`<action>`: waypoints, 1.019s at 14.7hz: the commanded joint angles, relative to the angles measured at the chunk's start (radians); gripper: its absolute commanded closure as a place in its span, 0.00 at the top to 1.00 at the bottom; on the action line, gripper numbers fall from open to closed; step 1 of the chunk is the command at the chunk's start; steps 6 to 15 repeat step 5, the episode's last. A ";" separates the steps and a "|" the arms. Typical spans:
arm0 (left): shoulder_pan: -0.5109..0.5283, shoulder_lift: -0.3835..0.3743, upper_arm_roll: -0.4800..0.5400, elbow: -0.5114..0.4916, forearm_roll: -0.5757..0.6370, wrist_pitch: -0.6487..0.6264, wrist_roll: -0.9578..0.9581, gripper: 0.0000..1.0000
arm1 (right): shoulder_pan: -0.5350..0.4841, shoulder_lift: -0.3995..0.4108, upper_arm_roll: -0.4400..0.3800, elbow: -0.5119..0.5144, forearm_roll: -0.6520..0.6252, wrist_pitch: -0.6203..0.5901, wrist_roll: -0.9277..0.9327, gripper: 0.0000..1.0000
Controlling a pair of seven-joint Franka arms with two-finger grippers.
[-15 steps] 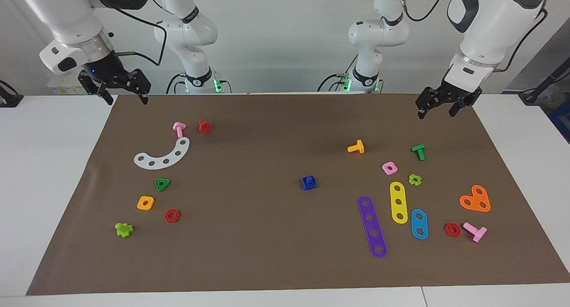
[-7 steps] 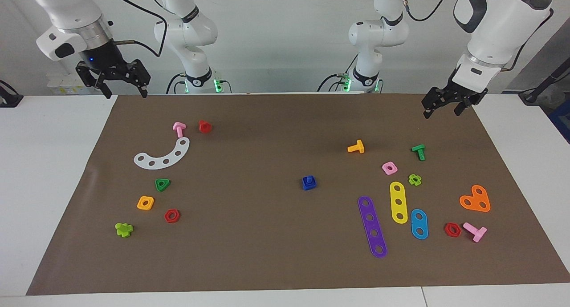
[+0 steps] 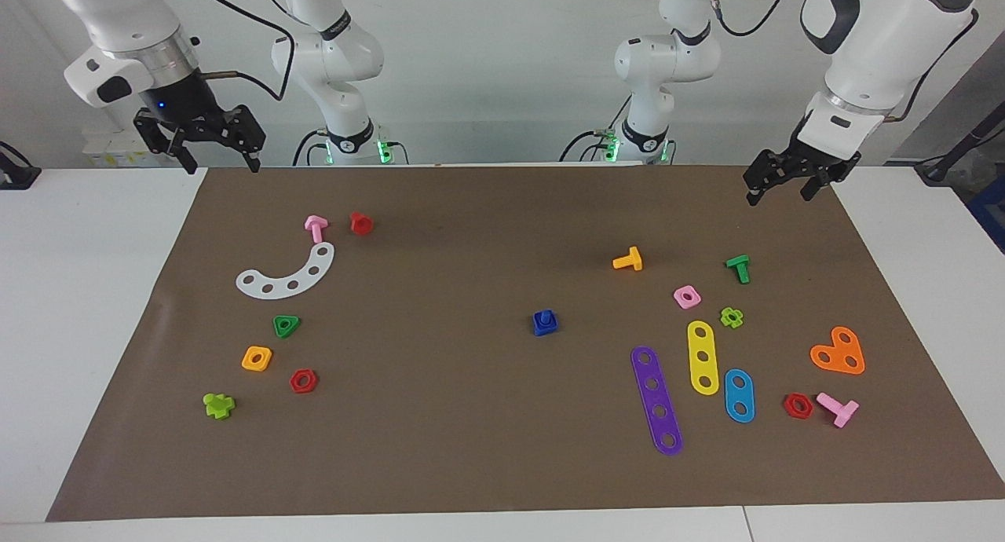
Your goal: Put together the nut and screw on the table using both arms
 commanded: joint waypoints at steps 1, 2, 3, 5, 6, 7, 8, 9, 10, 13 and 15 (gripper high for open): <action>0.000 0.000 -0.005 0.044 0.022 -0.055 0.011 1.00 | -0.009 -0.008 0.012 -0.003 -0.003 -0.010 0.018 1.00; 0.000 0.000 -0.006 0.044 0.022 -0.055 0.011 1.00 | -0.010 -0.008 0.012 -0.005 -0.003 -0.010 0.018 1.00; 0.000 0.000 -0.008 0.045 0.020 -0.054 0.012 1.00 | -0.010 -0.008 0.012 -0.003 -0.003 -0.010 0.018 1.00; -0.001 0.000 -0.009 0.045 0.019 -0.051 0.011 1.00 | -0.010 -0.008 0.012 -0.003 -0.003 -0.010 0.018 1.00; -0.001 0.000 -0.009 0.045 0.019 -0.051 0.011 1.00 | -0.010 -0.008 0.012 -0.003 -0.003 -0.010 0.018 1.00; -0.001 0.000 -0.009 0.045 0.019 -0.051 0.011 1.00 | -0.010 -0.008 0.012 -0.003 -0.003 -0.010 0.018 1.00; -0.001 0.000 -0.009 0.045 0.019 -0.051 0.011 1.00 | -0.010 -0.008 0.012 -0.003 -0.003 -0.010 0.018 1.00; -0.001 0.000 -0.009 0.045 0.019 -0.051 0.011 1.00 | -0.010 -0.008 0.012 -0.003 -0.003 -0.010 0.018 1.00; -0.001 0.000 -0.009 0.045 0.019 -0.051 0.011 1.00 | -0.010 -0.008 0.012 -0.003 -0.003 -0.010 0.018 1.00; -0.001 0.000 -0.009 0.045 0.019 -0.051 0.011 1.00 | -0.010 -0.008 0.012 -0.003 -0.003 -0.010 0.018 1.00; -0.001 0.000 -0.009 0.045 0.019 -0.051 0.011 1.00 | -0.010 -0.008 0.012 -0.003 -0.003 -0.010 0.018 1.00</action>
